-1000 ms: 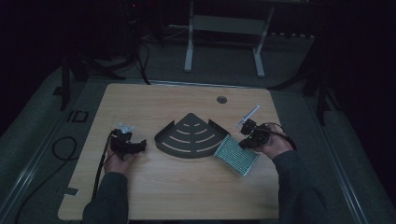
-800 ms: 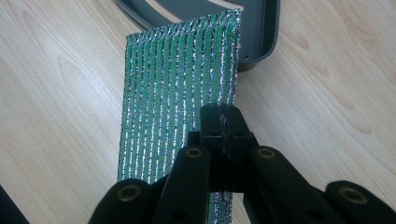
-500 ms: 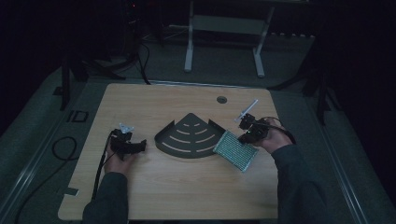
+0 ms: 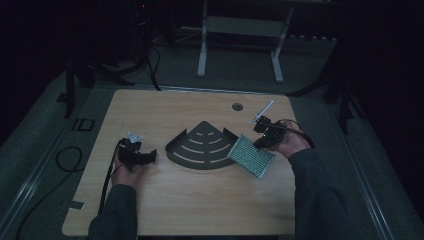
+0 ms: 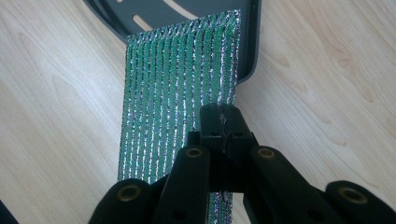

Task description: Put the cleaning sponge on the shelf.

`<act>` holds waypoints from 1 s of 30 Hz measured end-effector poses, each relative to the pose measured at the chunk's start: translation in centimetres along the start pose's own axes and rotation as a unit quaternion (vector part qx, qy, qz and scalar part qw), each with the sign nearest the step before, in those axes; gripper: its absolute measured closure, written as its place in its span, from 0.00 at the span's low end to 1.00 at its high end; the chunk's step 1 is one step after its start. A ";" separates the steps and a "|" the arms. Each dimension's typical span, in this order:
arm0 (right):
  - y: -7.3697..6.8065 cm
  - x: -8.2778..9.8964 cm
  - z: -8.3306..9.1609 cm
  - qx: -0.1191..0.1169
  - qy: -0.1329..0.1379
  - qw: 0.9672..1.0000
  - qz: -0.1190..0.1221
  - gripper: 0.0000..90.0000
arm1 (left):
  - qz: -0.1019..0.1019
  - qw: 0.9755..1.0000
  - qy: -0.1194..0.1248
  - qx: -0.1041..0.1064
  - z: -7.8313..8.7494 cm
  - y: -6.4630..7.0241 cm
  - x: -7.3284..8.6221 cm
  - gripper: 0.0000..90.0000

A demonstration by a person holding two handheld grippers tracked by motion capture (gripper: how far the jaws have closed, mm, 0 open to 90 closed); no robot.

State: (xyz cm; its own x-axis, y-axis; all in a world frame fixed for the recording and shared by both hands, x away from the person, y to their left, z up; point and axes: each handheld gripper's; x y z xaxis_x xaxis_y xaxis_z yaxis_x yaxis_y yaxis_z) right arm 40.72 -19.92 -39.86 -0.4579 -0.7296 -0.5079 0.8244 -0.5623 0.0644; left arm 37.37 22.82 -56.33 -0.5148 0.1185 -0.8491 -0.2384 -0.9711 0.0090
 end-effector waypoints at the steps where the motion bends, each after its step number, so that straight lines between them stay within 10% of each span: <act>1: 0.1 -0.1 -0.1 0.000 0.000 1.000 0.001 0.99 | 0.000 1.000 0.000 0.000 0.0 0.0 0.0 0.16; 30: 2.0 -2.8 -0.4 0.006 0.003 1.000 -0.010 0.99 | 0.000 1.000 0.000 0.001 0.0 0.0 0.0 0.16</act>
State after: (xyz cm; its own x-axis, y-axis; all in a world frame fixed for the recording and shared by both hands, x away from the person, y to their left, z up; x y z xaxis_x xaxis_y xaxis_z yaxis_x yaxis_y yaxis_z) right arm 43.81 -18.81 -38.68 -0.4718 -0.7162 -0.5143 0.8114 -0.5809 0.0646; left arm 37.41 22.81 -56.33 -0.5142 0.1190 -0.8494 -0.2400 -0.9707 0.0092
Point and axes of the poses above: each handheld gripper's, and its own axes: z roughly backward along the jaws, x roughly out of its underside, y roughly to its right, and after that the axes turned 13 degrees about y, right-handed
